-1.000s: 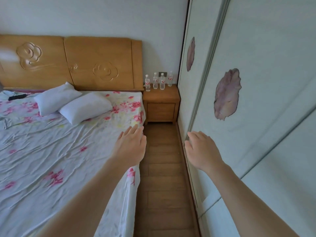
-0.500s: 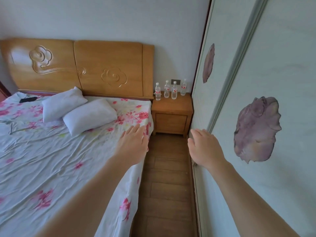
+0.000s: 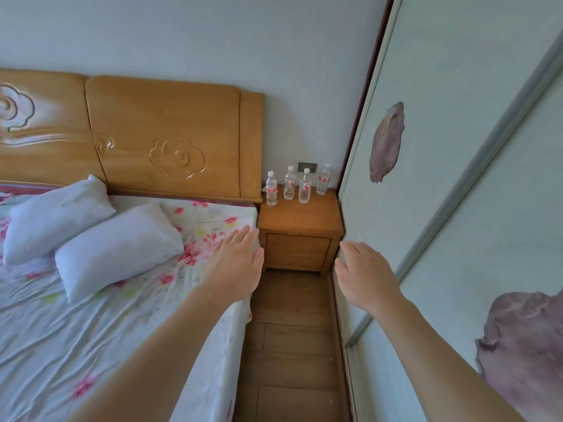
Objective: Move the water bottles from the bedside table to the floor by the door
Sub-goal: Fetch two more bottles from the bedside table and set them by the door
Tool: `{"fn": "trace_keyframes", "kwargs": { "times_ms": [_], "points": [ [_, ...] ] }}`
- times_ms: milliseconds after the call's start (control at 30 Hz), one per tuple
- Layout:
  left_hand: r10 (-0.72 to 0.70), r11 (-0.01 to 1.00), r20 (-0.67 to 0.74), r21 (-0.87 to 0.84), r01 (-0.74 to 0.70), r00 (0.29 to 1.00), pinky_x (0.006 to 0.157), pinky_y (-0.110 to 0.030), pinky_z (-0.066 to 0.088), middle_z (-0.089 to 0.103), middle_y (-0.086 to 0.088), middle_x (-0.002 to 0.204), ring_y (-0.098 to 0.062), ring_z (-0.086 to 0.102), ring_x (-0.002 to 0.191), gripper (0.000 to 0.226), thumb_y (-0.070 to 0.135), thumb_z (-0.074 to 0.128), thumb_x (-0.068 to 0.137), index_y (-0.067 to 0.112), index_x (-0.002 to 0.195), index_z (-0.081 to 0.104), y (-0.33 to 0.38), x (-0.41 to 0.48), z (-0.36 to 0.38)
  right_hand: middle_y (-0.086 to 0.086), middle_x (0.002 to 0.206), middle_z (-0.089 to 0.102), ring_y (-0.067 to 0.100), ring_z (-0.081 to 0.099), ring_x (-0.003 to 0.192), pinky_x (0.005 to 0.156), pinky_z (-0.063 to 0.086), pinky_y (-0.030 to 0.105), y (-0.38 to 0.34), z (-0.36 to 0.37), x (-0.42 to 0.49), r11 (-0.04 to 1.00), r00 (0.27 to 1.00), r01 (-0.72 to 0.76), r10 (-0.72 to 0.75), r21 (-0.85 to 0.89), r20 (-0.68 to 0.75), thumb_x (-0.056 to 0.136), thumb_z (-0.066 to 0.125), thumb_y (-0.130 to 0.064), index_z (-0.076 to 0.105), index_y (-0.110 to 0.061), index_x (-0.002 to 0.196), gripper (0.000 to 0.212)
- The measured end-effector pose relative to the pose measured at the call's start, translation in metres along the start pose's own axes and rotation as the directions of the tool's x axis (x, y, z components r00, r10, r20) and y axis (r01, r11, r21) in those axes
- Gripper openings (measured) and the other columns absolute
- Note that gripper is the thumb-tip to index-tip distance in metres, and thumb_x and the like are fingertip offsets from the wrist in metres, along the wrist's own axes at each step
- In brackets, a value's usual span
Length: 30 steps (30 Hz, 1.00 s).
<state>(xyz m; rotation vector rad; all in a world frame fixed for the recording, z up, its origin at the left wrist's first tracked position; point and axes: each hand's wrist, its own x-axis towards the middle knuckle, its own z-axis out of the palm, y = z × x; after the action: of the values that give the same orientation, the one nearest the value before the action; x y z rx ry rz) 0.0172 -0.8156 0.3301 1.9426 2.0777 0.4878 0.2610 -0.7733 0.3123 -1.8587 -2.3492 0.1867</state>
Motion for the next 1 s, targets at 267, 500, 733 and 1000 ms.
{"fn": "trace_keyframes", "kwargs": {
  "times_ms": [267, 500, 733, 1000],
  "points": [
    [0.016, 0.999, 0.071, 0.032, -0.018, 0.997, 0.122, -0.039, 0.015, 0.018, 0.002, 0.164, -0.018, 0.014, 0.151, 0.054, 0.041, 0.028, 0.105, 0.024, 0.156, 0.021, -0.002, 0.149, 0.005, 0.002, 0.153, 0.039, 0.024, 0.034, 0.142, 0.115, 0.032, 0.046, 0.024, -0.003, 0.125, 0.997, 0.997, -0.072, 0.072, -0.003, 0.012, 0.102, 0.028, -0.037, 0.033, -0.018, 0.15, 0.051],
    [-0.029, 1.0, 0.102, 0.003, 0.029, 0.994, 0.123, -0.043, 0.017, 0.017, 0.004, 0.164, -0.016, 0.011, 0.152, 0.054, 0.042, 0.029, 0.105, 0.026, 0.156, 0.022, 0.018, 0.267, 0.03, -0.002, 0.157, 0.032, 0.021, 0.028, 0.145, 0.119, 0.027, 0.042, 0.071, 0.005, 0.246, 0.997, 0.997, -0.074, 0.073, 0.038, 0.027, 0.104, 0.026, -0.041, 0.03, -0.022, 0.151, 0.052],
    [-0.101, 0.995, 0.053, -0.02, 0.102, 0.993, 0.122, -0.037, 0.013, 0.018, 0.003, 0.164, -0.016, 0.011, 0.151, 0.053, 0.039, 0.031, 0.106, 0.024, 0.156, 0.023, 0.015, 0.356, 0.032, -0.001, 0.158, 0.031, 0.022, 0.027, 0.146, 0.119, 0.026, 0.042, 0.09, 0.014, 0.357, 0.995, 0.995, -0.04, 0.031, 0.095, 0.097, 0.104, 0.026, -0.042, 0.029, -0.022, 0.152, 0.053],
    [-0.082, 0.996, 0.019, -0.03, 0.082, 0.996, 0.121, -0.037, 0.018, 0.028, -0.001, 0.161, -0.017, 0.021, 0.148, 0.05, 0.034, 0.032, 0.106, 0.016, 0.153, 0.031, -0.018, 0.465, 0.028, -0.002, 0.156, 0.033, 0.02, 0.029, 0.145, 0.119, 0.027, 0.043, 0.076, 0.02, 0.47, 0.997, 0.996, -0.008, 0.002, 0.075, 0.09, 0.104, 0.029, -0.039, 0.029, -0.021, 0.152, 0.051]
  ]
}}
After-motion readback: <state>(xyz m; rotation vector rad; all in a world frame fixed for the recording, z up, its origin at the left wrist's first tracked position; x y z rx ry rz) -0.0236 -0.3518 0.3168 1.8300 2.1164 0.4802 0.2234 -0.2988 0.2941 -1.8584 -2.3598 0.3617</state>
